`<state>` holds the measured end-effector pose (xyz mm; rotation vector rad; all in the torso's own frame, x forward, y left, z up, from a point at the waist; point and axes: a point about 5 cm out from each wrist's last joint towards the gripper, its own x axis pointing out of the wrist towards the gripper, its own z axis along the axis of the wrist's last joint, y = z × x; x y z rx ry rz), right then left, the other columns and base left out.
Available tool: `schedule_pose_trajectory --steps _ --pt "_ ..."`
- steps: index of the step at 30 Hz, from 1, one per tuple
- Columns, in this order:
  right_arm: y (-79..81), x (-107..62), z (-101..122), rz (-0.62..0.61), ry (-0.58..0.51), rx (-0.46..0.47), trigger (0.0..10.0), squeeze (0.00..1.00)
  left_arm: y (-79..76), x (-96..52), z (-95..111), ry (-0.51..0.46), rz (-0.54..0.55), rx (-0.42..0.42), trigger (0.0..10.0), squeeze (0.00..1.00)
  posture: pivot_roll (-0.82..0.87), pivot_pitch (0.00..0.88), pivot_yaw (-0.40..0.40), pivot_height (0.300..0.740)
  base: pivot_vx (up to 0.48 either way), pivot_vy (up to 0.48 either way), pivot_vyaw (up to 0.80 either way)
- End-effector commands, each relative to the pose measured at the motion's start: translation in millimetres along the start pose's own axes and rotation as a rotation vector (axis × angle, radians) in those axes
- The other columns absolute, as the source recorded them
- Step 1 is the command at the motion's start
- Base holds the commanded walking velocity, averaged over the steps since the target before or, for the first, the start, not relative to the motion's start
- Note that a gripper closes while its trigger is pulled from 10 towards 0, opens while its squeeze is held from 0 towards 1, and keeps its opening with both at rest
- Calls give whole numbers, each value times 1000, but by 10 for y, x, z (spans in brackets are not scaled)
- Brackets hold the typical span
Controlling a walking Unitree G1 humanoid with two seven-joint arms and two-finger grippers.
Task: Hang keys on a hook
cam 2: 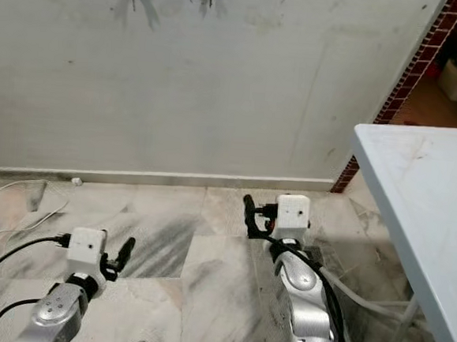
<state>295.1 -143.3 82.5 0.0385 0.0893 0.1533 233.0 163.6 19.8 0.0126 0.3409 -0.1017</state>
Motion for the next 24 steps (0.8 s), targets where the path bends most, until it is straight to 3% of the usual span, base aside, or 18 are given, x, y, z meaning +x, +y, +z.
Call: schedule_pose_trajectory --steps 1,18,24 --pt "-65 -15 1 -18 2 1 10000 0 -48 6 0 3 -15 9 10000 0 43 112 6 740 0 0 0" --pt "-46 -38 9 -16 -2 18 10000 0 -36 11 32 -9 -35 6 10000 0 37 120 9 740 0 0 0" --pt "-42 -31 9 -16 9 24 10000 0 -4 49 101 -30 -39 -3 10000 0 36 122 11 740 0 0 -746"
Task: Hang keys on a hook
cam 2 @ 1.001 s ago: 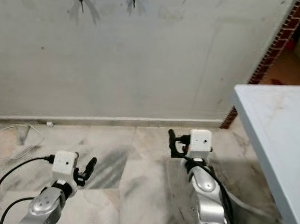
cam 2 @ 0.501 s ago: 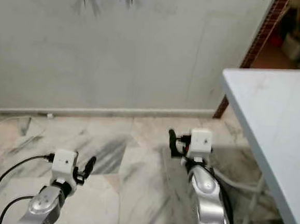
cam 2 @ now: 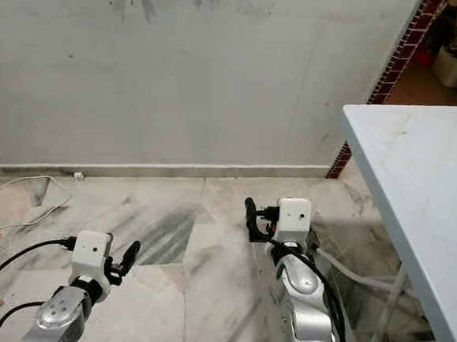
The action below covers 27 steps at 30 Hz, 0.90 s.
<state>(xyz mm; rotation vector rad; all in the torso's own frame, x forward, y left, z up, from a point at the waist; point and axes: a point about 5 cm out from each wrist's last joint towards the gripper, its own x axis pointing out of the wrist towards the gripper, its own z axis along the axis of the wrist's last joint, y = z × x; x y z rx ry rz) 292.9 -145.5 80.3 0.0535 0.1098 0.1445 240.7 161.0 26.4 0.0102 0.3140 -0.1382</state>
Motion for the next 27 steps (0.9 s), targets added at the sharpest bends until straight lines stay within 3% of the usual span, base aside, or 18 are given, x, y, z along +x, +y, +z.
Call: schedule_pose_trajectory --steps 1,27 --pt "-21 -9 33 -7 -11 7 10000 0 13 -3 21 -8 -9 -11 10000 0 35 123 12 740 0 0 -719" --pt "-13 -20 6 -14 -3 11 10000 0 5 -9 66 -15 -76 -24 10000 0 32 132 22 740 0 0 -723"
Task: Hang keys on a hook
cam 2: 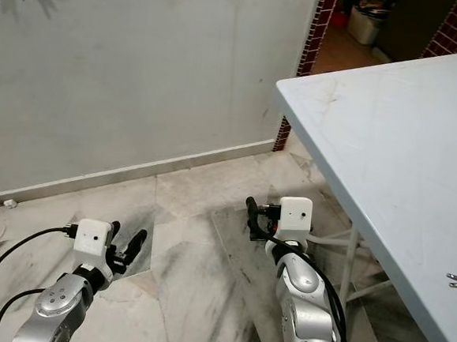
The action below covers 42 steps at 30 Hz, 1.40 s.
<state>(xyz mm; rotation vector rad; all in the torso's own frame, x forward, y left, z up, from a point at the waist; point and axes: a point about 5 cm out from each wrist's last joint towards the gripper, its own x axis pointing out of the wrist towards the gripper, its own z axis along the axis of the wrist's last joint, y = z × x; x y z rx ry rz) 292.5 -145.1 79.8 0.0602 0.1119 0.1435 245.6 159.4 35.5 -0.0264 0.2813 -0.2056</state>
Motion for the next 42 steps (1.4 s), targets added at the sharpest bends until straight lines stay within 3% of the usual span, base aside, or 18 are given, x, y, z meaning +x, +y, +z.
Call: schedule_pose_trajectory --steps 1,16,19,24,42 --pt "-18 -17 12 -14 -4 5 10000 0 14 -32 -36 20 -4 -2 10000 0 32 132 22 740 0 0 -725" --pt "-31 -29 19 -20 -15 19 10000 0 8 -37 -53 34 -10 -2 10000 0 29 137 26 740 0 0 -724" --pt "-34 -31 46 -14 -31 -21 10000 0 8 -37 -55 36 -10 -2 10000 0 29 137 26 740 0 0 0" --pt "-37 -22 8 -23 0 19 10000 0 4 -37 -59 39 -13 -1 10000 0 30 138 26 740 0 0 -627" --pt "-23 -21 -1 -22 7 17 10000 0 13 -39 -62 45 -13 2 10000 0 30 141 29 740 0 0 -773"
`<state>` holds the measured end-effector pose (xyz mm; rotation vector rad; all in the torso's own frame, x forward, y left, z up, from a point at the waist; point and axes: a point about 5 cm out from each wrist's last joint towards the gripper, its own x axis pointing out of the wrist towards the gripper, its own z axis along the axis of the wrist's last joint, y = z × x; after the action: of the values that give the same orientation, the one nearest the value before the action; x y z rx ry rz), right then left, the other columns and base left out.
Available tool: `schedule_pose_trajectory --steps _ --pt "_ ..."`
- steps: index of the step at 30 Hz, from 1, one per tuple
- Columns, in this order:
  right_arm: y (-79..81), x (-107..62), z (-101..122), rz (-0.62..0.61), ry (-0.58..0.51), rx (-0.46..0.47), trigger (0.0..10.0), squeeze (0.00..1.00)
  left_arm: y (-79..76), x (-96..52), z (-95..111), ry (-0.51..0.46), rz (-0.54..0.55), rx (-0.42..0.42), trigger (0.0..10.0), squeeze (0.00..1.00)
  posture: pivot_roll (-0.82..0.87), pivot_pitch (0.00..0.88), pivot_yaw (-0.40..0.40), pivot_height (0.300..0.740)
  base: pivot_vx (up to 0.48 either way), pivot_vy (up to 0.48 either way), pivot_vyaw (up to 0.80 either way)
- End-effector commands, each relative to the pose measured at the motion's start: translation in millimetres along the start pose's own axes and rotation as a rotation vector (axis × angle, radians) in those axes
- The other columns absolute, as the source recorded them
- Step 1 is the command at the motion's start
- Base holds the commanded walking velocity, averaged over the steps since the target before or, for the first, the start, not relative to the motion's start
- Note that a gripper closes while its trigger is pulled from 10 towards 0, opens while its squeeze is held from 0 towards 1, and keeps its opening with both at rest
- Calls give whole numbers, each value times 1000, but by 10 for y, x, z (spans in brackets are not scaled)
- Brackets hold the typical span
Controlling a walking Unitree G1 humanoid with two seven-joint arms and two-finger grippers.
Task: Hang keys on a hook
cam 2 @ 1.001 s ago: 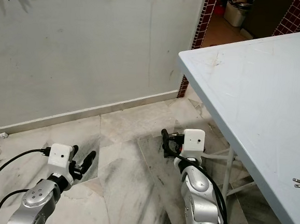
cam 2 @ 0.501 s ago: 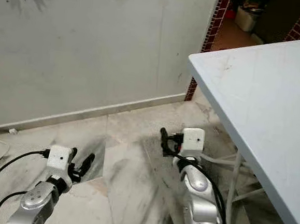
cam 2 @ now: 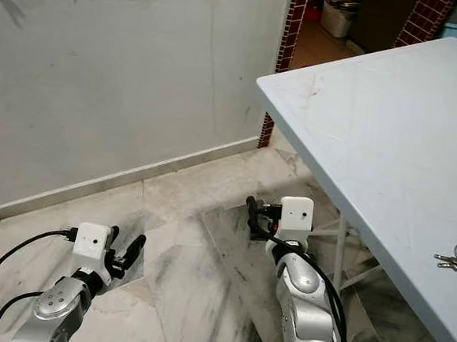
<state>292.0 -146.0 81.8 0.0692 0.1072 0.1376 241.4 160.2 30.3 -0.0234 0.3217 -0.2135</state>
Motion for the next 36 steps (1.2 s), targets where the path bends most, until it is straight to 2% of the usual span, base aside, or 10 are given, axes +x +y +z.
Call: schedule_pose_trajectory --steps 1,36 --pt "-16 -12 -20 -16 12 8 10000 0 11 -12 0 5 -6 2 10000 0 30 141 29 740 0 0 -775" --pt "-24 -10 -13 -22 10 0 10000 0 -30 -29 -53 46 -36 16 10000 0 32 136 34 740 0 0 -774"
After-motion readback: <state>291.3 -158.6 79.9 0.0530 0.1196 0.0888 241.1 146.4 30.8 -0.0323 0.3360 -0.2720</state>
